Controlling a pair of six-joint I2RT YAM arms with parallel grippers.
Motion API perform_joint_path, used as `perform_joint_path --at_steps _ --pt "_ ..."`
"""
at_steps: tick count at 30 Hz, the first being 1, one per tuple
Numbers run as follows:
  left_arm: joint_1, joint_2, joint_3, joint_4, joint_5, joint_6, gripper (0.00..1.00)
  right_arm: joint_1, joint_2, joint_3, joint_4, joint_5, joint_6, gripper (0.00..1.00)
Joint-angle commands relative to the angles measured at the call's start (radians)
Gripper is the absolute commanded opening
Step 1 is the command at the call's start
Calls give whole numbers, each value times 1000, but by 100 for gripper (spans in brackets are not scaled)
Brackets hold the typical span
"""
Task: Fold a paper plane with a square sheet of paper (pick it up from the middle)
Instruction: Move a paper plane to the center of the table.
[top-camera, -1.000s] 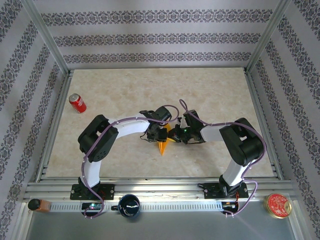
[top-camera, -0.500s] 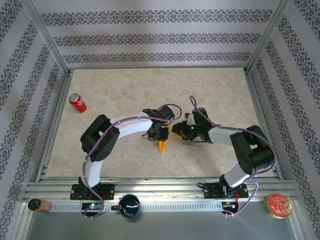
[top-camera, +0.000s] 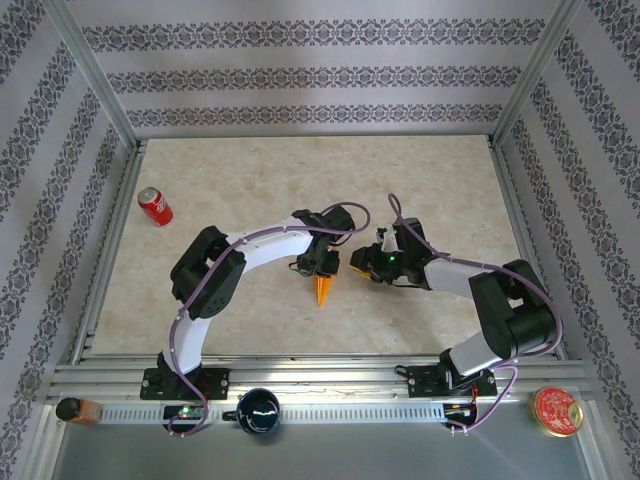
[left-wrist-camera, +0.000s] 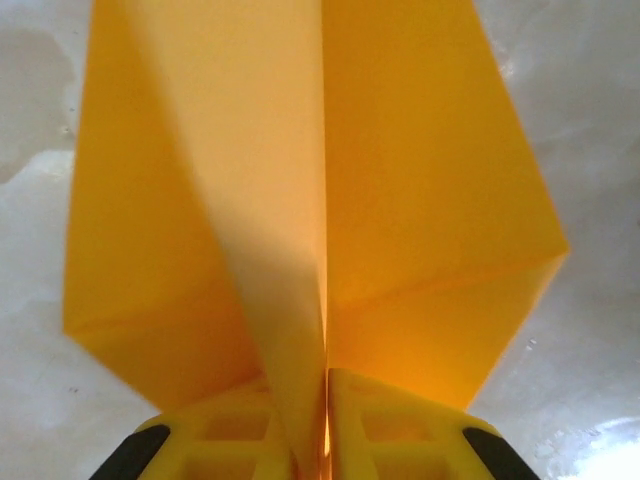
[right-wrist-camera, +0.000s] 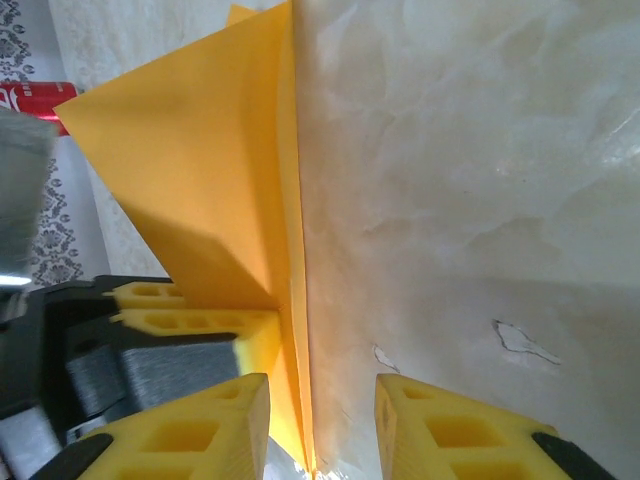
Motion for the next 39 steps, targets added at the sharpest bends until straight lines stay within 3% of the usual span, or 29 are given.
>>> perform_joint_path --at_steps 1,14,21,30,39 --pt "-9 16 24 -42 26 10 14 -10 16 -10 -2 -16 -28 35" --pt "-21 46 41 -31 23 -9 15 -12 49 -10 6 -22 -27 35" --pt "-38 102 98 -117 -95 -18 21 -22 10 -13 -14 -9 -39 35" --pt "-39 152 181 -205 -209 -60 31 -96 -145 -50 -85 15 -69 35" --pt "-35 202 218 -197 -206 -126 37 -188 -204 -73 -126 -60 -114 36"
